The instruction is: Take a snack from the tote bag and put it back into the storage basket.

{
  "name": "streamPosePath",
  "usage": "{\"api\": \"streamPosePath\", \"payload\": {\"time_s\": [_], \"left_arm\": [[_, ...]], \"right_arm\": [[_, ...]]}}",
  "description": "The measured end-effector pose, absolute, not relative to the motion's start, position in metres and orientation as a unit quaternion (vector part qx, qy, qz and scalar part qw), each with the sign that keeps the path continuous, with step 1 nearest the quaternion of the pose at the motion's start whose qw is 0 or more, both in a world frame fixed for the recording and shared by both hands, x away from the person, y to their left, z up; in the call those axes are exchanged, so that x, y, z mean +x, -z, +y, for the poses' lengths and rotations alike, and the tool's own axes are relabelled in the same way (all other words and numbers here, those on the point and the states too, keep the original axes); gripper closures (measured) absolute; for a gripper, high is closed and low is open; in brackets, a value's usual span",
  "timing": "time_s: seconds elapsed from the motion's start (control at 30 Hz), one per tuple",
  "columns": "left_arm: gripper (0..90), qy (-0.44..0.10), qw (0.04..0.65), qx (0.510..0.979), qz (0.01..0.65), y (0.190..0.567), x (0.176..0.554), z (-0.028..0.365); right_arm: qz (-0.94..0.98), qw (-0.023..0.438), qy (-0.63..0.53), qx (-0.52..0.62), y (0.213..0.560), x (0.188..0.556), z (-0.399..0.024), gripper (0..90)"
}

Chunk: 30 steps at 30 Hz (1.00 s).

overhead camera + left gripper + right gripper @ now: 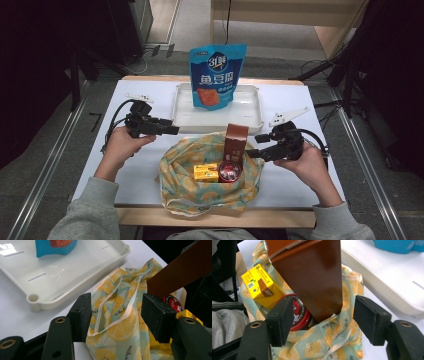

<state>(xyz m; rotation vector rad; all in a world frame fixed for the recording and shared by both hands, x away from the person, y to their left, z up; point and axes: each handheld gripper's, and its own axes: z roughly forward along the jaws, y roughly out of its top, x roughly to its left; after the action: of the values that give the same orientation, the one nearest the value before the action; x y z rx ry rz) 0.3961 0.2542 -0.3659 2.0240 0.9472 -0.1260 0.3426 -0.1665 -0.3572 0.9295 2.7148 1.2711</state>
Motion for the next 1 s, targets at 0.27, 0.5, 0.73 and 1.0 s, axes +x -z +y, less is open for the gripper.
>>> {"api": "streamPosePath", "payload": {"time_s": [0.27,0.5,0.73,1.0], "left_arm": [[41.4,0.046,0.433,0.815,0.382,0.364,0.396,0.257],[41.0,0.049,0.439,0.814,0.377,0.361,0.395,0.258],[41.3,0.051,0.442,0.813,0.377,0.36,0.395,0.261],[41.0,0.055,0.448,0.81,0.375,0.359,0.395,0.262]], "right_arm": [[0.868,0.011,-0.408,0.283,0.347,0.344,-0.159,30.4],[0.874,0.014,-0.404,0.269,0.343,0.347,-0.149,26.9],[0.877,0.012,-0.403,0.261,0.34,0.353,-0.139,26.5],[0.882,0.01,-0.395,0.255,0.339,0.36,-0.125,25.8]]}}
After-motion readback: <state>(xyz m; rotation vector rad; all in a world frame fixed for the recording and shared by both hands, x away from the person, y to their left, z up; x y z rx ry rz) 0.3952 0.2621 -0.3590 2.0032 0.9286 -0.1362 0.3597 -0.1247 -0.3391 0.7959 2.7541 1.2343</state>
